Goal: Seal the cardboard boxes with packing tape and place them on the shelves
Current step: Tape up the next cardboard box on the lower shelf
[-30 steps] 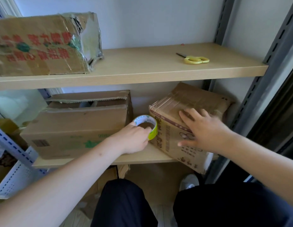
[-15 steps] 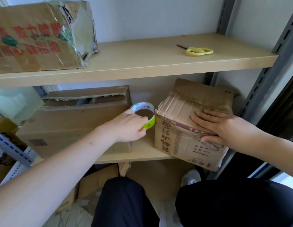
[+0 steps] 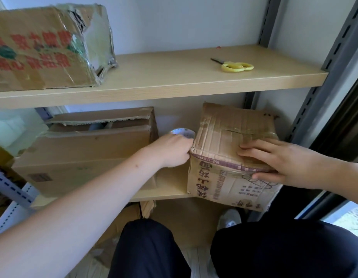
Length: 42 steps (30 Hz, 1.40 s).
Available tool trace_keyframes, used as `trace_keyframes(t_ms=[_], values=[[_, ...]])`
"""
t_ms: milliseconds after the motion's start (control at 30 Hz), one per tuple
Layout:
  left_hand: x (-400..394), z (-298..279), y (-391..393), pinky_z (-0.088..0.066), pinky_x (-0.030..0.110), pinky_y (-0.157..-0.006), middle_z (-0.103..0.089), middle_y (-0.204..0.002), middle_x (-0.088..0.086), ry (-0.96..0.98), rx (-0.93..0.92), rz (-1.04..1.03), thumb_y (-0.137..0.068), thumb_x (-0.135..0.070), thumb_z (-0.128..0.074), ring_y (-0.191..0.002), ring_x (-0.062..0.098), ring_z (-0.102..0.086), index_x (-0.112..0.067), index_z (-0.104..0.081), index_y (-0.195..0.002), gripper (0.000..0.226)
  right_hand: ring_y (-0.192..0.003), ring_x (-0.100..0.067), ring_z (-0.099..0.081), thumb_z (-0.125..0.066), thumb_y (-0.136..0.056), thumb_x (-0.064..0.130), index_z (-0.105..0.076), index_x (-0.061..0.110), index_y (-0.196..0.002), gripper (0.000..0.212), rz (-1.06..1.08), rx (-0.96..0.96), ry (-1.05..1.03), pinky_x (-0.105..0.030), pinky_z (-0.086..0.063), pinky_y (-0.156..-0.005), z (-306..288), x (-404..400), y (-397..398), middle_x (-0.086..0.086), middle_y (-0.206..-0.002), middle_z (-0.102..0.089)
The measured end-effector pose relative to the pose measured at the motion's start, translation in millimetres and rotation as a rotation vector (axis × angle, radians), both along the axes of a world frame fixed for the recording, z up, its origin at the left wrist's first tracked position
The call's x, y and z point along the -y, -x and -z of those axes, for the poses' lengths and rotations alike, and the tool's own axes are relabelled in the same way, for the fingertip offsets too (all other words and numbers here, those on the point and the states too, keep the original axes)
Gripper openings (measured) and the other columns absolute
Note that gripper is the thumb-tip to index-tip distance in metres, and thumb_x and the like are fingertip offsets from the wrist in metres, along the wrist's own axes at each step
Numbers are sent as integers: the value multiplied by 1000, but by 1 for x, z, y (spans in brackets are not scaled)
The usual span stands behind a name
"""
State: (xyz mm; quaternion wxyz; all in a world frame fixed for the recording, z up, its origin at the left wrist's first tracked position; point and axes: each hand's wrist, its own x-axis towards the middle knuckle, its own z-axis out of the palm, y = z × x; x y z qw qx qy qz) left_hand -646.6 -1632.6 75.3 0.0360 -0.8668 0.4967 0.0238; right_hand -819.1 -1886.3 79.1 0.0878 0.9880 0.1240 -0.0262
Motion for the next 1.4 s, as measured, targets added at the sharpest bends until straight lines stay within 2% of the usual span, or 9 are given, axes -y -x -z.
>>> trace_keyframes(t_ms=[167,367,533,633,800,1000,1233,1300,1400], values=[[16,-4,10,-42,29,-60,-65,-94,4,33,27,-42,-86,-14,-46,-86,24,-61,-16,-60,-92,15,-146,-38,-17,-45,-69,91,9,32,-156,118,236,-14,-121,-51,-29,-116,-5,-74,-51,1,-162,-4],[-13,4,16,-53,33,-63,-62,-82,-6,-59,-191,35,-95,-36,-51,-69,13,-58,-20,-59,-90,19,-151,-35,5,-40,-83,79,-7,43,-155,87,106,29,-134,-50,-5,-122,18,-86,-56,5,-165,10],[-19,4,6,-46,30,-59,-50,-57,-8,-132,212,13,-99,-55,-43,-60,16,-53,-23,-49,-72,42,-152,-35,4,-3,-77,86,-8,48,-153,86,-10,-31,-76,-50,-9,-123,19,-72,-35,6,-165,11],[-10,2,-6,-47,27,-57,-57,-44,-3,-73,213,-83,-84,-75,-46,-57,13,-63,-23,-62,-78,54,-151,-35,8,-1,-82,81,-7,53,-151,75,-56,-64,-82,-52,-8,-123,22,-65,-29,7,-164,13],[-25,12,-6,-47,32,-66,-53,-62,-5,-92,-134,47,-91,-47,-54,-69,18,-58,-21,-43,-71,34,-150,-24,21,-11,-87,77,-5,59,-149,64,-179,-111,-130,-47,-5,-124,13,-50,-17,16,-161,21],[-36,0,6,-39,30,-73,-43,-67,-6,-161,115,23,-96,-24,-46,-76,24,-51,-16,-51,-88,13,-151,-26,17,-18,-93,72,-20,51,-151,62,-267,-135,-98,-47,-10,-123,6,-52,-38,11,-165,10],[-33,-13,19,-36,27,-62,-42,-67,-7,-152,49,-155,-88,-20,-55,-76,25,-49,-18,-50,-82,8,-150,-11,18,-36,-100,46,-28,39,-153,55,-426,-182,-87,-36,-7,-125,-13,-42,-60,23,-163,4],[-25,-9,27,-41,29,-62,-51,-66,-8,-92,34,-126,-89,-32,-58,-78,22,-55,-19,-51,-74,21,-151,-4,9,-46,-100,39,-36,37,-151,52,-348,-184,-89,-34,-12,-125,-23,-20,-51,26,-162,-3],[-8,2,37,-38,30,-64,-45,-63,-8,-27,123,-80,-93,-43,-57,-76,21,-51,-21,-45,-64,38,-140,-5,-31,-47,-87,68,-42,41,-135,55,-55,-160,-225,-35,-40,-109,-30,-27,-37,30,-148,-26]])
